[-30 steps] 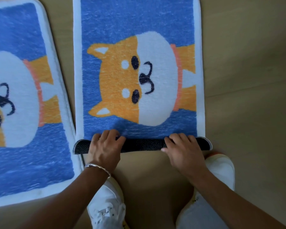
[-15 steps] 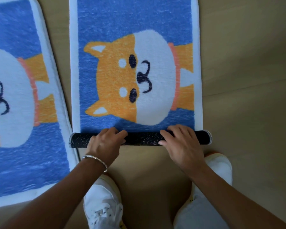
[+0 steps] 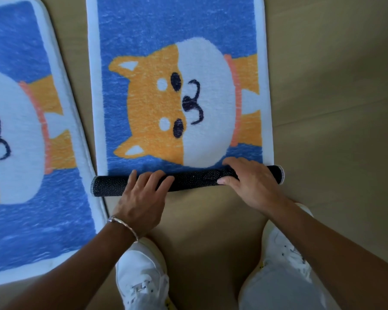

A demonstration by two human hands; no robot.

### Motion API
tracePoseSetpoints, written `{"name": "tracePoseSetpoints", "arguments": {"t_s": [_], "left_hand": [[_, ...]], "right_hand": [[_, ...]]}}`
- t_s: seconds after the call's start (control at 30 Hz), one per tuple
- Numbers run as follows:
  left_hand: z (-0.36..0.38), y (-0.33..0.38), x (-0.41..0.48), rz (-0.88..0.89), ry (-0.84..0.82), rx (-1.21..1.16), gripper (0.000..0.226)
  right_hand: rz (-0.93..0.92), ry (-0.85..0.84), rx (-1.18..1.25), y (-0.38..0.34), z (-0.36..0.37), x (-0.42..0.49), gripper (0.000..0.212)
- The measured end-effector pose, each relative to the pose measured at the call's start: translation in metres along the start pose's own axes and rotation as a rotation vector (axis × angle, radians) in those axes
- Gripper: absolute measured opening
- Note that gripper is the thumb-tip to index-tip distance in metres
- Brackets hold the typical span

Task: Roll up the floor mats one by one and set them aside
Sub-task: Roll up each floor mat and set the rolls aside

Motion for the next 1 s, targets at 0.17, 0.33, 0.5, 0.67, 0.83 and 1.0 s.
{"name": "tracePoseSetpoints", "arguments": {"t_s": [0.17,0.33,0.5,0.67,0.83,1.0], "left_hand": [[-0.003,0.002,0.008,-0.126,-0.007,0.102,0.053],[-0.007,-0.013,0.015,-0.221,0.041,-0.037,0.048],[-0.009,-0.033,0.036,-0.145,0.027,-0.242,0.034],[-0.014,-0.019,0.035,-0.213,0.034,-0.014,0.053],[0.003,0.016,0.012,-0.240,-0.394,0.049,0.096],[0.004,-0.004,0.037,-0.293,-0.743,-0.109,0.083]], "right_hand": [[0.015,0.143,-0.082,-0.012,-0.006,-0.005,0.028],[-0.029,0.347,-0.149,-0.036,-0.006,-0.025,0.045],[-0.063,0.347,-0.122,-0.033,-0.002,-0.022,0.050],[-0.007,0.060,-0.230,-0.036,0.005,0.005,0.070],[0.034,-0.017,-0.231,-0.039,0.004,0.012,0.055],[0.077,-0.123,-0.275,-0.047,-0.011,0.015,0.045]]}}
Point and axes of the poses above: each hand's wrist, its own x-axis towards the middle knuckle, its own z-axis out of the palm, y = z × x, the point moved 8 cm from there along x, towards the middle knuckle, and after that the axes turned 4 degrees about z, right-handed, at the moved point
